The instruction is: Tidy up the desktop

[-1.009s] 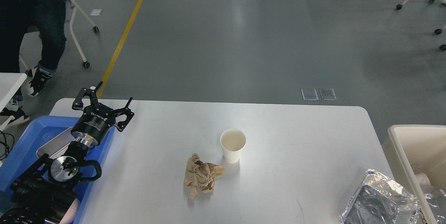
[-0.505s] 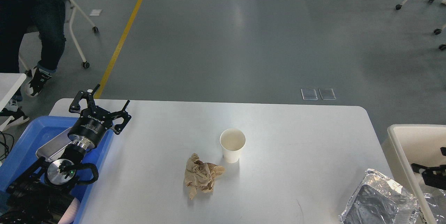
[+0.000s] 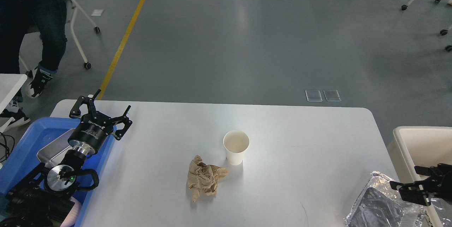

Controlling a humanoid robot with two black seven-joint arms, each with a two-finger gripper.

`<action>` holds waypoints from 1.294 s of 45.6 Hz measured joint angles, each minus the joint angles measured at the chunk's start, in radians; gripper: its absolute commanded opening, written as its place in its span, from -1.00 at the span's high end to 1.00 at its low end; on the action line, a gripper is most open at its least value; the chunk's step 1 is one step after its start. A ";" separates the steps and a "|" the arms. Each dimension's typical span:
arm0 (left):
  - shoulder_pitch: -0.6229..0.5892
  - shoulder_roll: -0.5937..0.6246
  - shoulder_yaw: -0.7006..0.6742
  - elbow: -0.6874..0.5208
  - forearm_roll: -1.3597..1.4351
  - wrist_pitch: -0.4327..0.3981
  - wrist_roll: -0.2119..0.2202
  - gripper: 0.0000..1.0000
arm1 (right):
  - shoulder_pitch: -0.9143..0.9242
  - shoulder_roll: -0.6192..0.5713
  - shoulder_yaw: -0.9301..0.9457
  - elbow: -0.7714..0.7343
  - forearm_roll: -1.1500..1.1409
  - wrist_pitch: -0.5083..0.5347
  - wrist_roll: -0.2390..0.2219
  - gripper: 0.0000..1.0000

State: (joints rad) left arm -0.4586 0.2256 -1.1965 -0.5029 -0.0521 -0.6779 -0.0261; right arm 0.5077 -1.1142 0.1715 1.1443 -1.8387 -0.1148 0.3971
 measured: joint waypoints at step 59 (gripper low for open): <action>0.086 0.001 -0.002 0.000 0.006 -0.023 -0.007 -0.94 | 0.013 0.279 -0.109 -0.417 0.017 -0.011 0.061 -1.00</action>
State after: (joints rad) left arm -0.3726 0.2261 -1.1981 -0.5033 -0.0460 -0.7011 -0.0334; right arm 0.5208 -0.8350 0.0624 0.7278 -1.8222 -0.1254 0.4577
